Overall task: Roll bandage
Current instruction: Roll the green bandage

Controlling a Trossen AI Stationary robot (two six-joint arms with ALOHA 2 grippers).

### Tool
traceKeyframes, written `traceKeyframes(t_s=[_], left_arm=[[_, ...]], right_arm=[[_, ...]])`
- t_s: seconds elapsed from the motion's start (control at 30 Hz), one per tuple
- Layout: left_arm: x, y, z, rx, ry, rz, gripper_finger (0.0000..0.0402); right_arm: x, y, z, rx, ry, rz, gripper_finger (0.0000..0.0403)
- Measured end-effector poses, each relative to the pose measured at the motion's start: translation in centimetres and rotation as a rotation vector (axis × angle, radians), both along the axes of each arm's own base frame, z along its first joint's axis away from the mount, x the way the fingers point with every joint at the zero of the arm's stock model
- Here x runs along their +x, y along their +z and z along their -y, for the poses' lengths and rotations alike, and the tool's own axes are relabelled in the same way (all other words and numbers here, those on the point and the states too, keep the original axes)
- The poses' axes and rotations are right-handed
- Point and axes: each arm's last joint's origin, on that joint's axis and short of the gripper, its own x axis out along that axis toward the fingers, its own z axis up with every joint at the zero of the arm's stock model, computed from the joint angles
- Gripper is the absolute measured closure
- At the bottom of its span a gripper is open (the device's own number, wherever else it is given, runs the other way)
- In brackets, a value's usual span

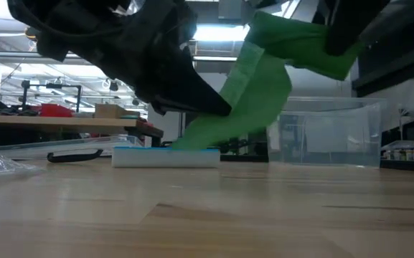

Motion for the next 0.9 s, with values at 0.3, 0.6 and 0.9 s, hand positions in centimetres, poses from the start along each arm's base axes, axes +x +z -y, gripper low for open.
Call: traceKeyframes(t_s=[0.3,0.6,0.9], left_arm=[[0.4,-0.1,-1.6,0.034,0.067,-0.01,0.0387],[0.0,-1.4,-3.2,-0.004,0.116,-0.166,0.0343],[-0.7,-1.7,-1.2,-0.109,0.052,-0.208,0.0314]], right_arm=[[-0.2,-0.1,-0.5,0.144,0.062,-0.08,0.035],[-0.1,0.0,-0.6,0.144,0.059,-0.06,0.035],[0.4,0.9,1.5,0.045,-0.061,0.024,0.035]])
